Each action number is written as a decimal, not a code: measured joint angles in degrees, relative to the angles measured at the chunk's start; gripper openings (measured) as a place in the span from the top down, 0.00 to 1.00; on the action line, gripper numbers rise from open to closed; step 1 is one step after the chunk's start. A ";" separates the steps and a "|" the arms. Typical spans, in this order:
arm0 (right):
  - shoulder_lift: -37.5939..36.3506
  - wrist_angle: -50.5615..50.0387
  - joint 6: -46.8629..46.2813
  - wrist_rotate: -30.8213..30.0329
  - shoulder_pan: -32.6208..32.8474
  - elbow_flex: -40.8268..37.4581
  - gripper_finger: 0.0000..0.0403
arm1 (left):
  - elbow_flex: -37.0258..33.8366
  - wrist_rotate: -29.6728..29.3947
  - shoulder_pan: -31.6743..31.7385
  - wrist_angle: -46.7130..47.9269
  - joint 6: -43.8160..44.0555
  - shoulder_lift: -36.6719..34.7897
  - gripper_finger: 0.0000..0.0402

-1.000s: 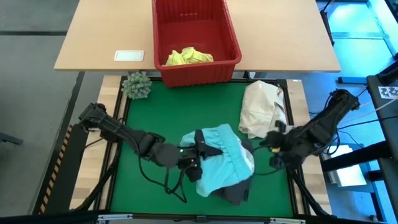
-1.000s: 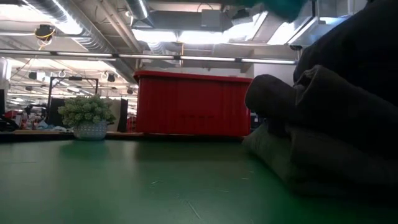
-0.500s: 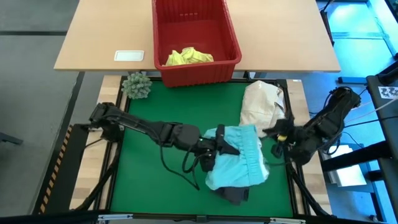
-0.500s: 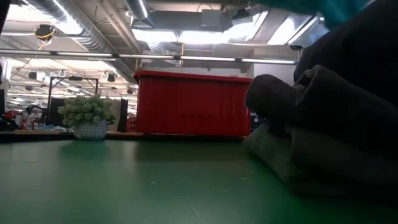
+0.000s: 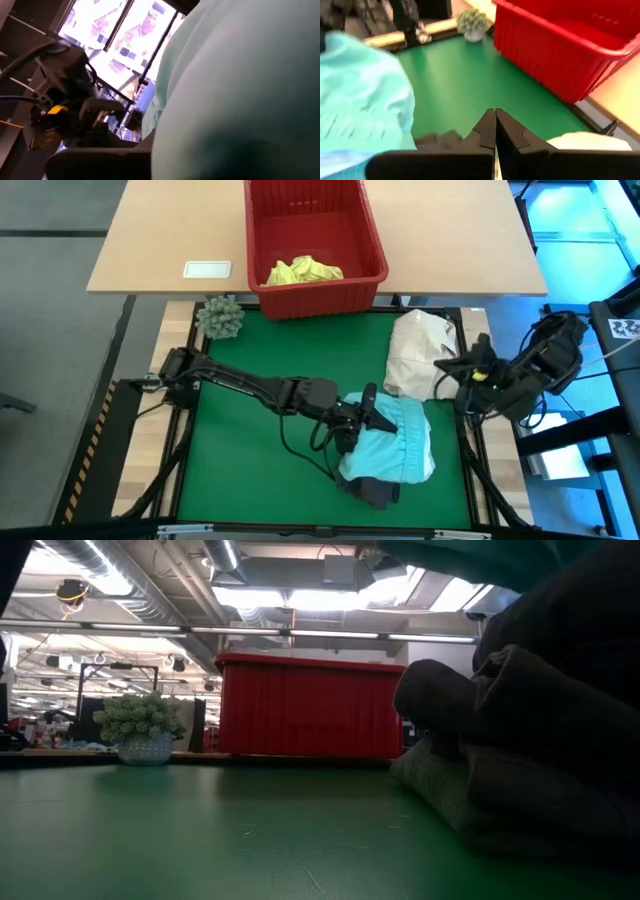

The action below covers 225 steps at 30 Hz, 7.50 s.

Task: Fold Laundry from Bin
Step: Stack the blue short on the gray short

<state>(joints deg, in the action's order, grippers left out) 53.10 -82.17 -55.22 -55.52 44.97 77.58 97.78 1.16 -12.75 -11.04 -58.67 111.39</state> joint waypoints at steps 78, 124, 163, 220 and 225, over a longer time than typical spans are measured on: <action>9.06 79.92 10.47 19.64 -1.55 -46.75 1.00 | 0.00 -6.83 -1.71 27.05 22.80 9.75 0.52; 29.16 106.07 21.97 40.37 -10.98 -43.94 1.00 | -21.08 -50.02 -23.23 34.29 63.56 -13.78 0.55; 37.13 39.70 17.47 65.69 -11.80 -23.93 1.00 | -55.52 -38.94 -20.33 -15.48 67.32 -28.94 0.97; 51.62 25.27 32.18 58.69 -13.25 -9.95 1.00 | -55.52 -37.43 -20.41 -14.25 68.69 -28.92 0.97; 51.48 22.81 29.44 60.20 -11.12 -9.95 1.00 | -55.52 -37.43 -20.41 -14.23 68.99 -28.92 0.97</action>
<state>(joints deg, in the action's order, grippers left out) 104.57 -59.36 -25.78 4.68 33.85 67.64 42.26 -36.27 -33.17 -25.28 10.31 82.48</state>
